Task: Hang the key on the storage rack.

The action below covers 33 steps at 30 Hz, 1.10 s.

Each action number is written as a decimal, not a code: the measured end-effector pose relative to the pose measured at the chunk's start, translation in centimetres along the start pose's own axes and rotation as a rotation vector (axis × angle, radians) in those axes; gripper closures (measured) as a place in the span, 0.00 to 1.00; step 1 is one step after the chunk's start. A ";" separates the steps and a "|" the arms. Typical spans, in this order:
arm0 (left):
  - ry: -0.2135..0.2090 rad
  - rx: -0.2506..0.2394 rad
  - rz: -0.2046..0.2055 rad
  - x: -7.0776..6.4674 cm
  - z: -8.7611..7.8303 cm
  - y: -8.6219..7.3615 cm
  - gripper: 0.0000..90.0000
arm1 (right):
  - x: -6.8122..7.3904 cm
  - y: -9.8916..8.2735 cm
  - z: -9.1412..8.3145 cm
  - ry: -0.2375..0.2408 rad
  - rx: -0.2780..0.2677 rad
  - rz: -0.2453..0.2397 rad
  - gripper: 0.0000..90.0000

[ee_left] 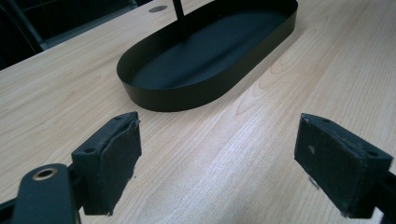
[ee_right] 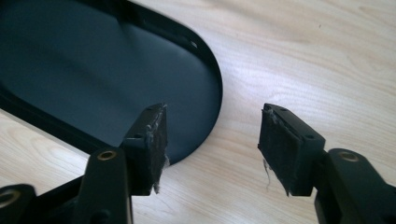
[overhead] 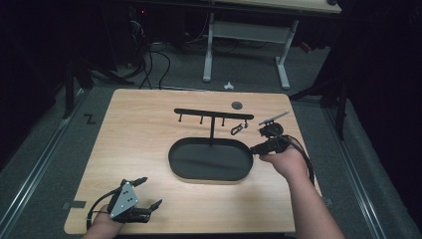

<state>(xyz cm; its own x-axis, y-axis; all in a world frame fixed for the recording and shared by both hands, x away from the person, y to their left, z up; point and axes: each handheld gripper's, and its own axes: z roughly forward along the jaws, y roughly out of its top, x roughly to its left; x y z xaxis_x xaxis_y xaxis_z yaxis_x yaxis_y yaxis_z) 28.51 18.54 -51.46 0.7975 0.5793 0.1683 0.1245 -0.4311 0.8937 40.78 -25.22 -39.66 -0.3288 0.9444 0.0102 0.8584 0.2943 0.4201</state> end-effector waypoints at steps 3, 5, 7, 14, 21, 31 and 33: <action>-0.005 0.002 0.007 0.0 -0.1 -0.1 0.17 | 0.0 -0.8 0.8 0.008 -0.007 0.009 0.45; 0.001 0.001 0.001 0.1 0.0 0.0 0.17 | -0.1 -1.7 1.6 0.000 -0.022 0.022 0.45; 0.004 0.001 -0.001 0.1 0.0 0.0 0.17 | -0.1 -2.0 1.8 -0.008 -0.033 0.025 0.45; -0.001 0.007 0.004 0.0 0.1 -0.1 0.17 | 0.2 -5.1 3.1 -0.011 -0.126 0.038 0.45; 0.001 0.011 0.008 0.0 0.2 -0.1 0.17 | 0.4 -7.7 4.3 -0.025 -0.178 0.055 0.44; 0.006 0.013 0.001 0.0 0.3 -0.2 0.17 | 2.0 -12.1 5.6 -0.032 -0.304 0.057 0.39; 0.005 0.017 0.002 0.0 0.3 -0.2 0.17 | 2.5 -13.0 5.8 -0.035 -0.317 0.065 0.38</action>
<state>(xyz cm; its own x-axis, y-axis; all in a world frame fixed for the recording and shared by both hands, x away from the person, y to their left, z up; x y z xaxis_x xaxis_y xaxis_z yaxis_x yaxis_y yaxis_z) 28.62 18.43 -51.73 0.7949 0.5818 0.1721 0.1332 -0.4441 0.8860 31.11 -25.77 -50.38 -0.2586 0.9658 0.0172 0.7098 0.1779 0.6815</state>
